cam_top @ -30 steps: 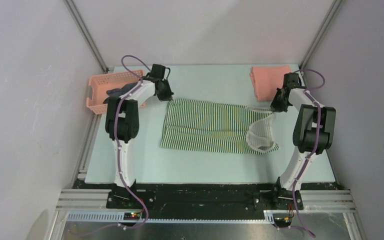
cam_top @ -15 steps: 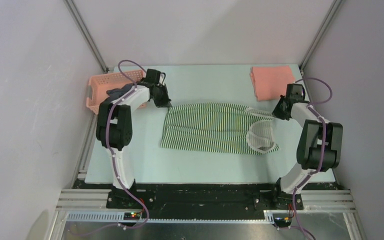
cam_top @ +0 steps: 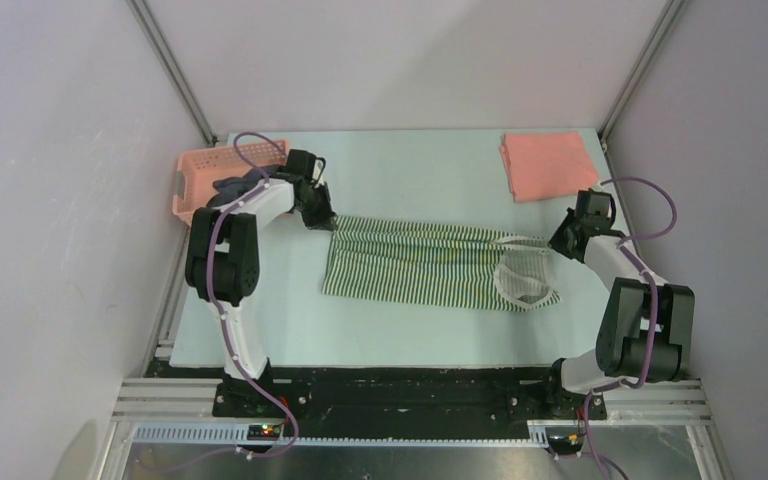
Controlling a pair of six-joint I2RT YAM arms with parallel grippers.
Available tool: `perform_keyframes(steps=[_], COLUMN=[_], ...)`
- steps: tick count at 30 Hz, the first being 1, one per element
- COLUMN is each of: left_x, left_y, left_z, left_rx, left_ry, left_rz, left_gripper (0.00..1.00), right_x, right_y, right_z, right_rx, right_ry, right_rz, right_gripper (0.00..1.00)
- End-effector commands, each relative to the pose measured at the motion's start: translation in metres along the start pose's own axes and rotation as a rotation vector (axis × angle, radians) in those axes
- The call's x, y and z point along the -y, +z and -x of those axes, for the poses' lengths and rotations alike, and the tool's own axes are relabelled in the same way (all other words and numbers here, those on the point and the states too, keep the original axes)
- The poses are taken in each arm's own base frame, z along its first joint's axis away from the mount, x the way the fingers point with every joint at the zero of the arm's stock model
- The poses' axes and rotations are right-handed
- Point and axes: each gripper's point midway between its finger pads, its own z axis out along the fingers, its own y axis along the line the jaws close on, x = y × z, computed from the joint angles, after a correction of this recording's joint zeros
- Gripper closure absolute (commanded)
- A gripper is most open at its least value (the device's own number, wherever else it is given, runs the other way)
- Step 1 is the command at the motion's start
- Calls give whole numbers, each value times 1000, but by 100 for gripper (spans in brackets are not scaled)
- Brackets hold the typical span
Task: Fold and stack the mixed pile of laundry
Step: Fold the tank top at the center of the board.
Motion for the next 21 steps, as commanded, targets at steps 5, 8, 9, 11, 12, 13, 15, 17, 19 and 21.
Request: perform_keyframes(steps=[5,8,9,11,12,13,15,17,19,21], left_x=[-7,-6,-4,-2,-3,-3,-3,2,14,24], left_y=[-13,-14,-14,-21,-27,-29,-39,-52,-55,-53], left_z=[-7,-11,-13,-12,-9,-7,-3,2,-1,-3], left_rx=[1,-11,-10,9,30,45,81,131,133,124], left_ry=[25,20,25,36,38,31,19,21,41,48], left_rz=[11,5,4,11,22,34,50,61,41,16], left_gripper=[92,85,80,68,65,60,58,57,58,58], right_x=[21,25,26,22,17,14,1,-19,-42,-63], right_y=[-16,-23,-27,-40,-44,-51,-62,-72,-80,-85], right_z=[-24,-30,-33,-29,-30,-28,-25,-22,-21,-24], right_rx=[-13,-28,-39,-21,-25,-15,-7,4,6,-11], right_ry=[49,60,67,83,88,99,110,98,74,57], right_rz=[-65,-78,-84,-60,-38,-19,48,144,246,332], right_gripper=[92,76,68,63,62,61,63,64,66,69])
